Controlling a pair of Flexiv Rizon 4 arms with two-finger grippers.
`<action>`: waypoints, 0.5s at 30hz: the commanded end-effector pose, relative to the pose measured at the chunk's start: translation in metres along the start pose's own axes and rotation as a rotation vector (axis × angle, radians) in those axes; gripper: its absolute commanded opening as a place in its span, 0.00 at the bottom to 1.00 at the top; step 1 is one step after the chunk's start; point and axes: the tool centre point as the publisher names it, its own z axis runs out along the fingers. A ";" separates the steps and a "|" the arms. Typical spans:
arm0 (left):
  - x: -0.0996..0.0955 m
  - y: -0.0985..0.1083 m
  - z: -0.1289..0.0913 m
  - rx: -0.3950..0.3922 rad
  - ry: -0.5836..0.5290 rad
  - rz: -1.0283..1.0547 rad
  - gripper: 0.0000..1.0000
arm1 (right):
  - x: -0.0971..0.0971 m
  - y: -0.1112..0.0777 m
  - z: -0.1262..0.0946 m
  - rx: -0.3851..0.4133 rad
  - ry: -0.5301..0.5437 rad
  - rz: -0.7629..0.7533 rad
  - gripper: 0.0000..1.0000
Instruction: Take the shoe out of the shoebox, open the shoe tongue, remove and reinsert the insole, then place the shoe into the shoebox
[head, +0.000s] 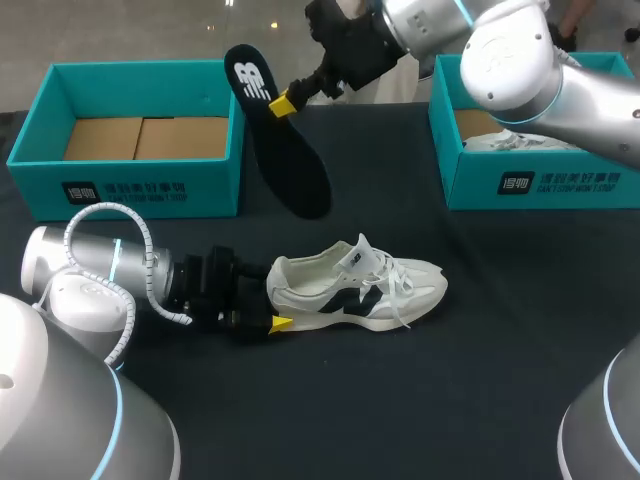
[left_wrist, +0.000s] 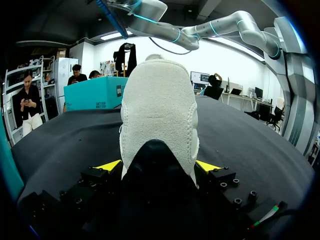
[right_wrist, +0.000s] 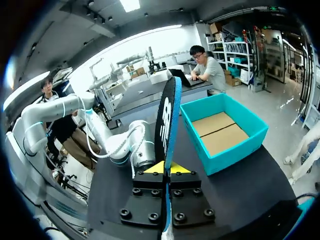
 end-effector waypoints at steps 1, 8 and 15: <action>0.000 0.005 0.004 -0.002 -0.001 -0.001 0.00 | -0.001 0.000 -0.022 -0.051 0.033 0.041 0.00; 0.000 0.005 0.004 -0.002 -0.001 -0.001 0.00 | 0.007 0.019 -0.056 -0.111 0.080 0.072 0.00; 0.000 0.005 0.004 -0.002 -0.001 -0.001 0.00 | 0.007 0.019 -0.056 -0.111 0.080 0.072 0.00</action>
